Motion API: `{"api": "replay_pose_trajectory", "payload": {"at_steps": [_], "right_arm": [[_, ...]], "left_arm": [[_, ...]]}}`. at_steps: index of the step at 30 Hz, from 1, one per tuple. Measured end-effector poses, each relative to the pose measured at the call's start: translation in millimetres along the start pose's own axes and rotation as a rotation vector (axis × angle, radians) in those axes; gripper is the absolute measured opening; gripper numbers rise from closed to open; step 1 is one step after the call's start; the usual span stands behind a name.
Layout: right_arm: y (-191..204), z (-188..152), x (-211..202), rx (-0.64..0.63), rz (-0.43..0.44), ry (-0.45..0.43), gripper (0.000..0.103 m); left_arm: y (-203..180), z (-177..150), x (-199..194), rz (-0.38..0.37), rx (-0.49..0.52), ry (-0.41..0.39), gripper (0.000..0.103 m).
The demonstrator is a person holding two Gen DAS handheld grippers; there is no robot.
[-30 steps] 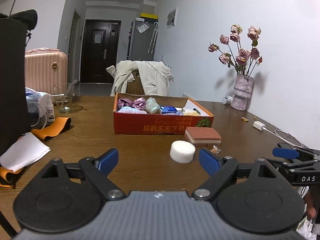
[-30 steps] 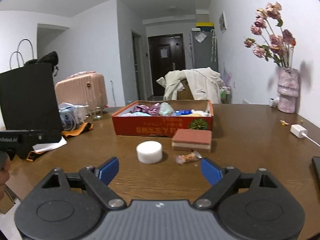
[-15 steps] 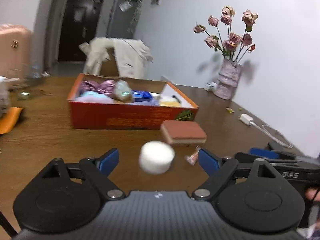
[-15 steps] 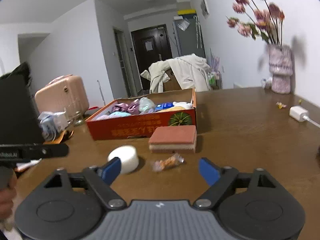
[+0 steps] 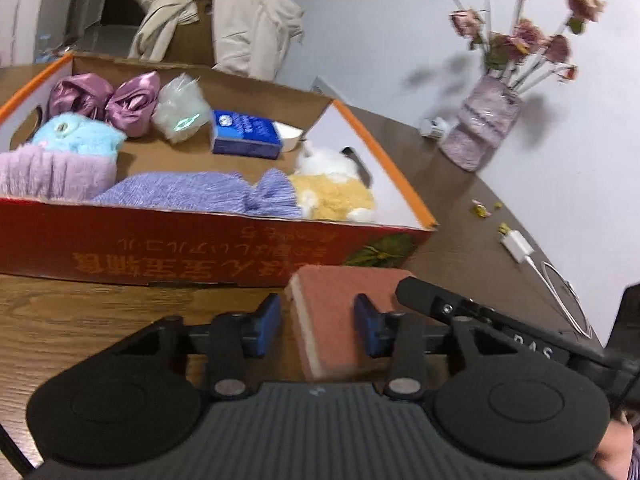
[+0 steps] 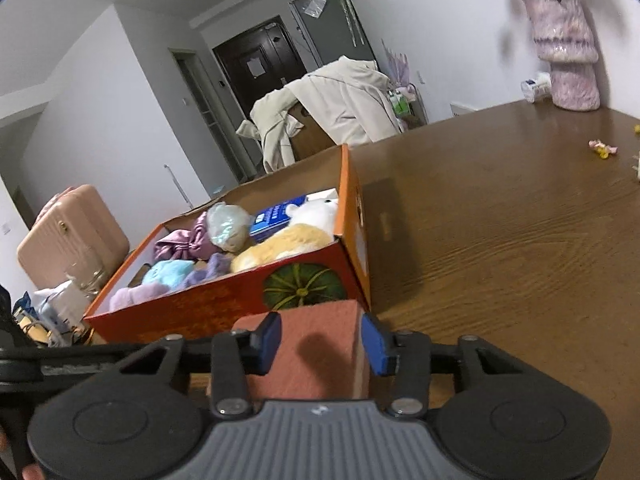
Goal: Organize soft objects
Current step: 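Close both tools together on the pink rectangular block, then carry the pink block into the orange box and open both tools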
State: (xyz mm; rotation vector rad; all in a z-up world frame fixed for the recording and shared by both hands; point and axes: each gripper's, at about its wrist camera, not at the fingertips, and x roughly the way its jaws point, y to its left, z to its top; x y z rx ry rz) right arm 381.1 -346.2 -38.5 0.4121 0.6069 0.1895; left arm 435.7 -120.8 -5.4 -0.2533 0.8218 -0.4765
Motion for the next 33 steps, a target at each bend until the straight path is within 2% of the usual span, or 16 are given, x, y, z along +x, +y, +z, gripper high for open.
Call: {"api": "replay_pose_trajectory", "payload": {"at_steps": [1, 2, 9, 12, 16, 21, 27, 33], "right_arm": [[-2, -1, 3, 0.007, 0.003, 0.003, 0.038], [-4, -3, 6, 0.016, 0.005, 0.002, 0.036], [-10, -3, 8, 0.034, 0.019, -0.003, 0.034], [-5, -1, -1, 0.034, 0.027, -0.004, 0.034], [20, -2, -39, -0.014, 0.051, -0.059, 0.034], [64, -31, -89, -0.101, 0.095, -0.089, 0.034], [112, -75, -130, -0.200, 0.100, -0.071, 0.034], [132, -94, -158, -0.226, 0.107, -0.088, 0.035]], "left_arm": [[2, 0, 3, -0.020, -0.011, 0.009, 0.029], [5, 0, 5, -0.050, -0.026, 0.012, 0.028], [7, 1, 4, -0.067, -0.046, 0.003, 0.027], [2, 0, -11, -0.065, -0.035, -0.025, 0.027], [-13, -9, -54, -0.062, 0.012, -0.101, 0.027], [-24, -49, -128, -0.005, 0.051, -0.210, 0.027], [-22, -103, -186, 0.067, 0.045, -0.246, 0.027], [-20, -127, -219, 0.069, 0.024, -0.277, 0.027]]}}
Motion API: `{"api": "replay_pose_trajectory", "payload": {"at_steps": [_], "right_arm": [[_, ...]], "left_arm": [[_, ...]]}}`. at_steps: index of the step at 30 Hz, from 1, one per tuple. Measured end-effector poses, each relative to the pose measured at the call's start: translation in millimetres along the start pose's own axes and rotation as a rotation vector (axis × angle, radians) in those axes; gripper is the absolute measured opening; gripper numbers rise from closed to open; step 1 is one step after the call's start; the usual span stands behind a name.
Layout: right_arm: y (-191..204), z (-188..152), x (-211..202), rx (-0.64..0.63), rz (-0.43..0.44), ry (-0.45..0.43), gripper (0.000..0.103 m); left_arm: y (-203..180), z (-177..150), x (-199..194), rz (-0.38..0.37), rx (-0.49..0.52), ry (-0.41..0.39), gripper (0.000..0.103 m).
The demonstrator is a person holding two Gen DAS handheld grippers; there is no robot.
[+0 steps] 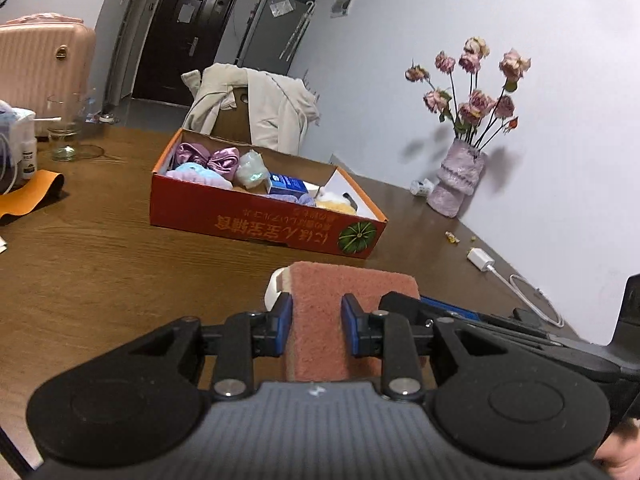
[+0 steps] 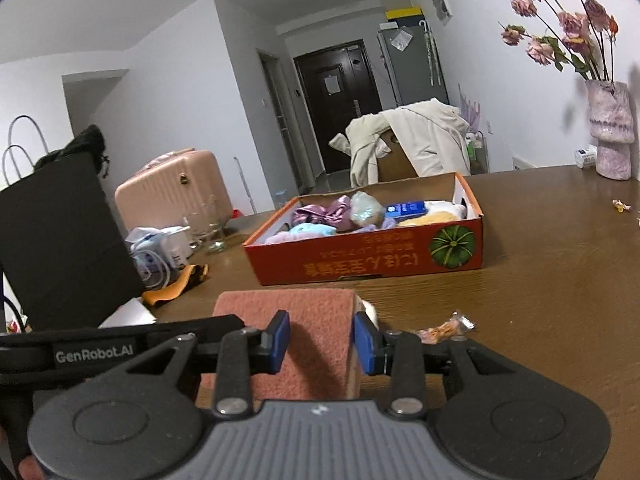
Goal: Organize soft objects
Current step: 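Carry the pink block into the orange box and open both tools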
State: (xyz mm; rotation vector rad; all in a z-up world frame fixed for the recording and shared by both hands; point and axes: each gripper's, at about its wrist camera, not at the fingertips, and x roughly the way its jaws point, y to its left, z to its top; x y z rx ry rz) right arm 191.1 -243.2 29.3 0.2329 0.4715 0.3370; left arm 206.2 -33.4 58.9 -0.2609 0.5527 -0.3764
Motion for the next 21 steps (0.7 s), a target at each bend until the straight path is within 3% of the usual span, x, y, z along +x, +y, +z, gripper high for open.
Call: {"api": "replay_pose_trajectory", "payload": {"at_steps": [6, 12, 17, 21], "right_arm": [[7, 1, -12, -0.021, -0.010, -0.029, 0.035], [-4, 20, 2, -0.019, -0.004, -0.055, 0.035], [-17, 66, 39, -0.027, 0.033, -0.093, 0.035], [-34, 119, 93, -0.024, 0.038, -0.074, 0.035]], "left_arm": [[5, 3, -9, -0.026, -0.017, -0.021, 0.027], [4, 24, 6, -0.044, -0.015, -0.049, 0.027], [15, 72, 38, -0.077, -0.035, -0.081, 0.027], [33, 127, 89, -0.097, -0.058, -0.052, 0.027]]}}
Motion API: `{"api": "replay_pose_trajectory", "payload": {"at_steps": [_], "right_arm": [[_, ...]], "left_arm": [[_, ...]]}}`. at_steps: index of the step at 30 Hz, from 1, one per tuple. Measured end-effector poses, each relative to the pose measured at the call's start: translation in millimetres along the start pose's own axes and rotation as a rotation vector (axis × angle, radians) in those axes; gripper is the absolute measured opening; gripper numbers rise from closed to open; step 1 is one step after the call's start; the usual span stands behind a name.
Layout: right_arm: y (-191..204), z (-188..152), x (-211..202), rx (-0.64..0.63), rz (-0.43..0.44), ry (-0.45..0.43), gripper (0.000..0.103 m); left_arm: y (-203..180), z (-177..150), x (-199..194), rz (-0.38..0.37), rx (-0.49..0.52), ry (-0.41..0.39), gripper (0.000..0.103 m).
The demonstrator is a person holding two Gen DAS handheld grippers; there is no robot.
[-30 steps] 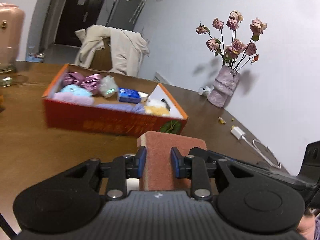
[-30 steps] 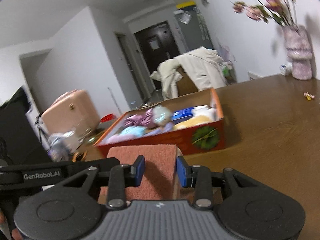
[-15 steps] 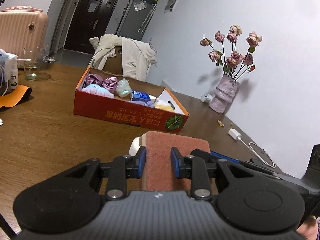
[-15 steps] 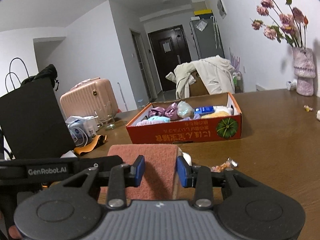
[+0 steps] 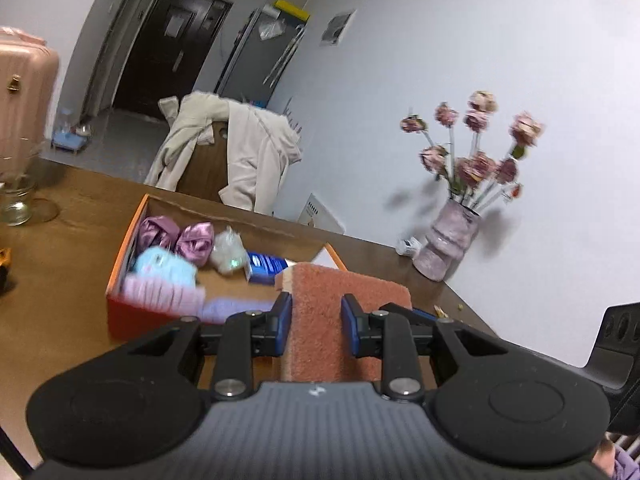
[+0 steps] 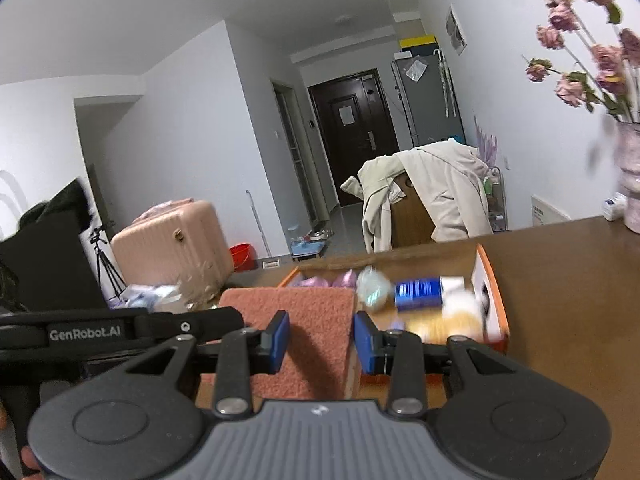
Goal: Organize soft objects
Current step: 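Carry the pink block into the orange box and open both tools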
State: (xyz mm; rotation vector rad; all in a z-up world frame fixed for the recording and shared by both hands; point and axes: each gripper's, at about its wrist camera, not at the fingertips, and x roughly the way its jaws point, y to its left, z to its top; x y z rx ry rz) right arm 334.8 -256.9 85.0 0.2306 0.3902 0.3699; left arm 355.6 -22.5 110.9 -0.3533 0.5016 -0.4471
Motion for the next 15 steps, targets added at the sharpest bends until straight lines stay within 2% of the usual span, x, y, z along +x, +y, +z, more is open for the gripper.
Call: {"api": "replay_pose_trajectory", "payload": {"at_steps": [6, 10, 12, 15], "right_arm": [[-26, 53, 92, 0.006, -0.030, 0.094, 0.035], [-41, 59, 148, 0.037, -0.040, 0.196, 0.035], [-51, 58, 173, 0.078, -0.043, 0.256, 0.035], [-58, 53, 202, 0.074, -0.062, 0.314, 0.035]], "left_arm": [[37, 61, 88, 0.018, -0.064, 0.094, 0.027], [62, 74, 132, 0.080, -0.102, 0.159, 0.027], [75, 73, 151, 0.105, -0.122, 0.203, 0.027], [87, 69, 174, 0.128, -0.125, 0.267, 0.027]]}}
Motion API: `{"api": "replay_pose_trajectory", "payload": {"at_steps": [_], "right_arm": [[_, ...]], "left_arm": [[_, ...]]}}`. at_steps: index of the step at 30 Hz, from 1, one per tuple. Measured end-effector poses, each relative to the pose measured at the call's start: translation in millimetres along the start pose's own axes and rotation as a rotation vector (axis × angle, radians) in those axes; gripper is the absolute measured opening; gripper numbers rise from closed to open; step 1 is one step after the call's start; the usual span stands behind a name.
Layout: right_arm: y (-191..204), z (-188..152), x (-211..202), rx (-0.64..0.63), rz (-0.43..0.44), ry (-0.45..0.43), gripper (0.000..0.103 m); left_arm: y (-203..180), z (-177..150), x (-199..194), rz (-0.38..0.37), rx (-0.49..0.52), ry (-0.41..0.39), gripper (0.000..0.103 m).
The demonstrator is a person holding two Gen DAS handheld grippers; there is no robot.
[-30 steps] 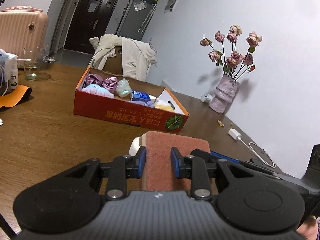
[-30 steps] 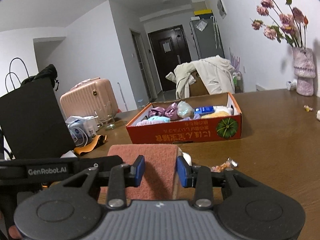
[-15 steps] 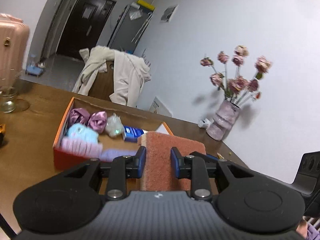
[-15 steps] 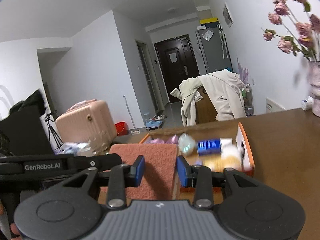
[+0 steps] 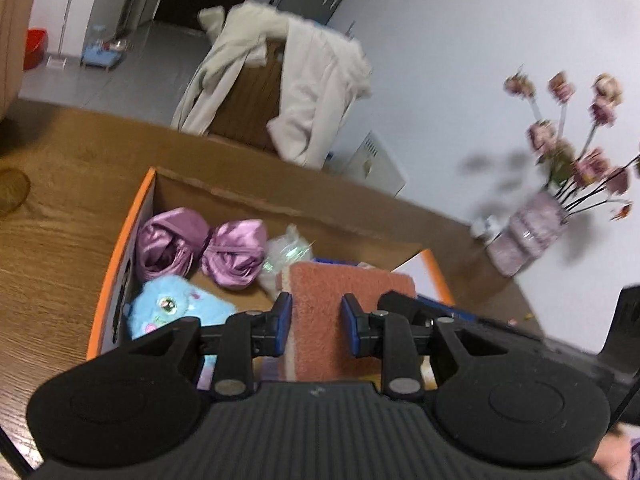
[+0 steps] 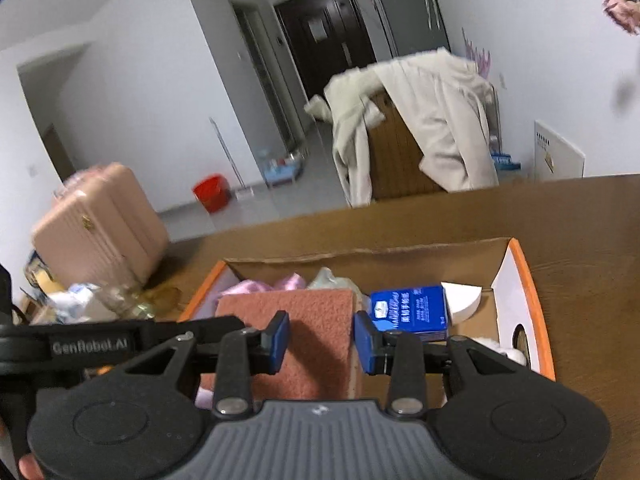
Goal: Organize soft objects
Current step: 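Carry the pink block into the orange box and open both tools, then move both tools back toward the white sponge and snack wrapper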
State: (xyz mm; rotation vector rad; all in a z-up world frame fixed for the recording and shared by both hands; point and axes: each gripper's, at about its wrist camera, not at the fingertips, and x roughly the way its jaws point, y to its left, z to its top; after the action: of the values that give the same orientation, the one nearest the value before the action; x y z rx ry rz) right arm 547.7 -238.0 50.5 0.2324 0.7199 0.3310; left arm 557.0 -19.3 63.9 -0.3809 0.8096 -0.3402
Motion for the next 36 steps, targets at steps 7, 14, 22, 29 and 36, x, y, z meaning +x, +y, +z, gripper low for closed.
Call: {"api": "replay_pose_trajectory", "payload": {"at_steps": [7, 14, 22, 29, 36], "right_arm": [[-27, 1, 67, 0.128, 0.003, 0.201, 0.035], [-23, -8, 81, 0.086, -0.004, 0.224, 0.038], [-15, -2, 49, 0.043, -0.031, 0.162, 0.041], [3, 9, -27, -0.043, -0.045, 0.067, 0.049], [9, -11, -120, -0.157, -0.088, -0.025, 0.061]], "left_arm": [[13, -4, 46, 0.097, 0.029, 0.110, 0.028], [12, -12, 53, 0.142, 0.085, 0.122, 0.034], [-1, -11, 25, 0.187, 0.143, 0.089, 0.048], [-26, -11, -47, 0.185, 0.205, -0.010, 0.063], [-44, -43, -126, 0.253, 0.317, -0.140, 0.078]]}}
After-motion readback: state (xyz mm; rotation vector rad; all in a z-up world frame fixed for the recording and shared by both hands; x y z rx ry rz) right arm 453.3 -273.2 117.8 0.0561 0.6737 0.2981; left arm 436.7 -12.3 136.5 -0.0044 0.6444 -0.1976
